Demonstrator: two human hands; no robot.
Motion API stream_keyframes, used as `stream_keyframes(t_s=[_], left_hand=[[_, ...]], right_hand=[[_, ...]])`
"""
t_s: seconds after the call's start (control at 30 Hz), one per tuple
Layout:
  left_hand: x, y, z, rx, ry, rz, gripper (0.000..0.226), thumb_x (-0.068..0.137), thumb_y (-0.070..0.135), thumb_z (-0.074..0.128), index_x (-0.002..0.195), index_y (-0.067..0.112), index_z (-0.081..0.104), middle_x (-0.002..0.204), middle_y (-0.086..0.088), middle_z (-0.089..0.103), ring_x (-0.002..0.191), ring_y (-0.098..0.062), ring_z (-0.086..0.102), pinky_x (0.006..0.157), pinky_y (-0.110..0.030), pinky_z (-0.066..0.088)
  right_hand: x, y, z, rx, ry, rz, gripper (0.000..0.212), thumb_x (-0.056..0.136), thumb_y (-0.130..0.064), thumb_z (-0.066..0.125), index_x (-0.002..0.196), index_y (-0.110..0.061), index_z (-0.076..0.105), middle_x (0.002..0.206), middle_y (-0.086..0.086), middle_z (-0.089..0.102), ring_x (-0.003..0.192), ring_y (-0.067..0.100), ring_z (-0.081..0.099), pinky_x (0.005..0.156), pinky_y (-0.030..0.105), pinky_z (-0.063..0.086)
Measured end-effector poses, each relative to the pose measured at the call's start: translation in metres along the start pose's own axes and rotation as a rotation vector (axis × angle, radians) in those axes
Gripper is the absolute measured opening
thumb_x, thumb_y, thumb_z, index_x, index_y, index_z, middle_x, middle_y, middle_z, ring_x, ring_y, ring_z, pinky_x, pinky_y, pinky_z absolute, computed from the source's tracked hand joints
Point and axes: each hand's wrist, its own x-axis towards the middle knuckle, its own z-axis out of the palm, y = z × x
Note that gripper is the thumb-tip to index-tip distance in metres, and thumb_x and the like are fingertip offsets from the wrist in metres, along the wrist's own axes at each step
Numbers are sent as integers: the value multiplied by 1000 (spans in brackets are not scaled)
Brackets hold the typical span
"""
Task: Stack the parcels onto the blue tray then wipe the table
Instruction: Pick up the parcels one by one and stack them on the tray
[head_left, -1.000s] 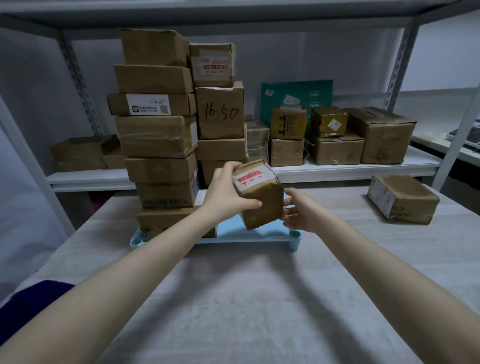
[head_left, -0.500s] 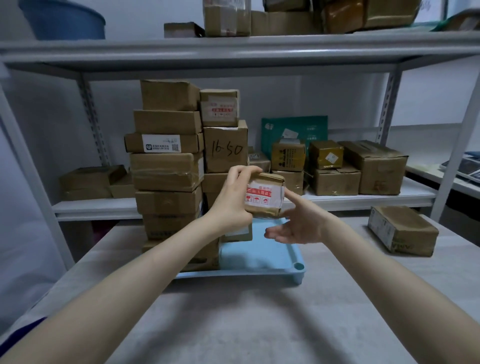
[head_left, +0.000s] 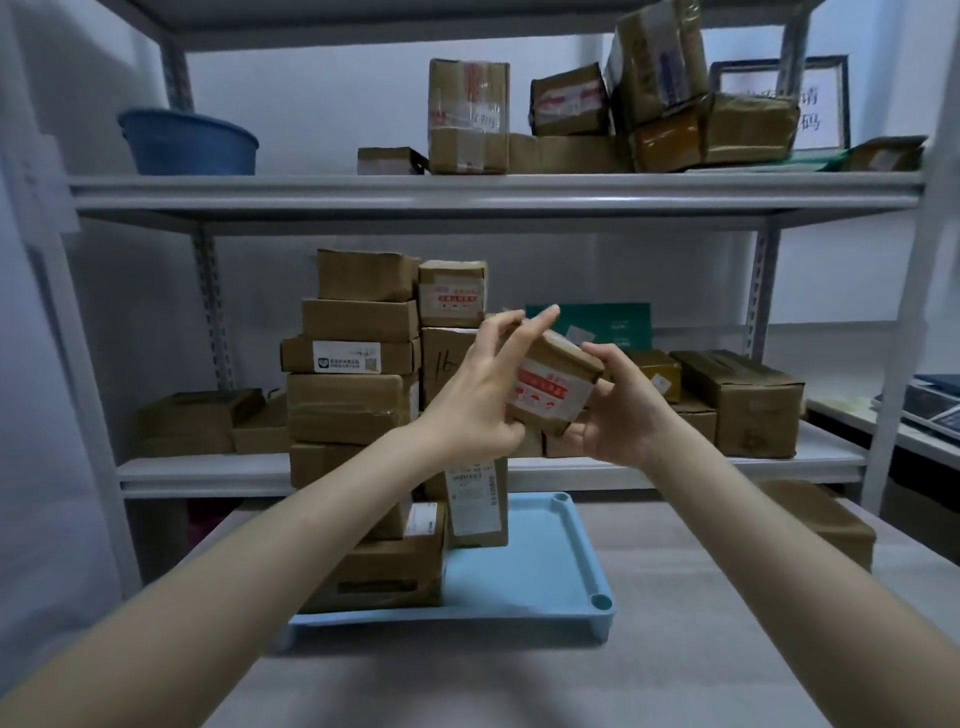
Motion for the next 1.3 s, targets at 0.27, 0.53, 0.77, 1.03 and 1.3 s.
stream_keyframes(t_s=[0.27,0.53,0.77,1.03,1.3], left_hand=[[16,2,-21,-654,16,-738,131,55,55,78,152,35,-7,160,-8,11,145,-35,18,111,-62,23],[-14,-24,-19,-785,-98,-842,126,55,29,87,150,37,5,145,-3,36,131,-30,41,101,-55,44],[-39,-29,-3,-364,-229,-751,138,57,20,91,150,39,-9,157,-5,16,140,-31,29,106,-53,40],[-62,-34,20,-297,-310,-804,124,74,1,77,151,35,-15,156,-14,22,136,-30,37,108,-45,37],[-73,-51,41,-89,-200,-857,68,82,3,68,142,18,38,129,-7,49,109,-26,58,90,-40,55]], right_hand=[[4,0,12,-12,12,-92,48,85,-47,50,118,-14,61,113,14,63,109,29,58,82,37,52],[8,28,-1,-259,-116,170,66,75,-51,65,127,-11,60,124,20,62,106,38,65,87,45,54],[33,51,-5,-507,-44,198,84,62,-62,75,127,-10,58,121,14,66,110,26,64,98,43,48],[37,89,-18,-786,16,145,48,75,-9,77,114,-20,51,114,9,60,110,24,58,99,43,47],[64,148,-41,-829,6,160,77,68,5,79,126,-28,42,121,1,49,107,18,55,86,32,47]])
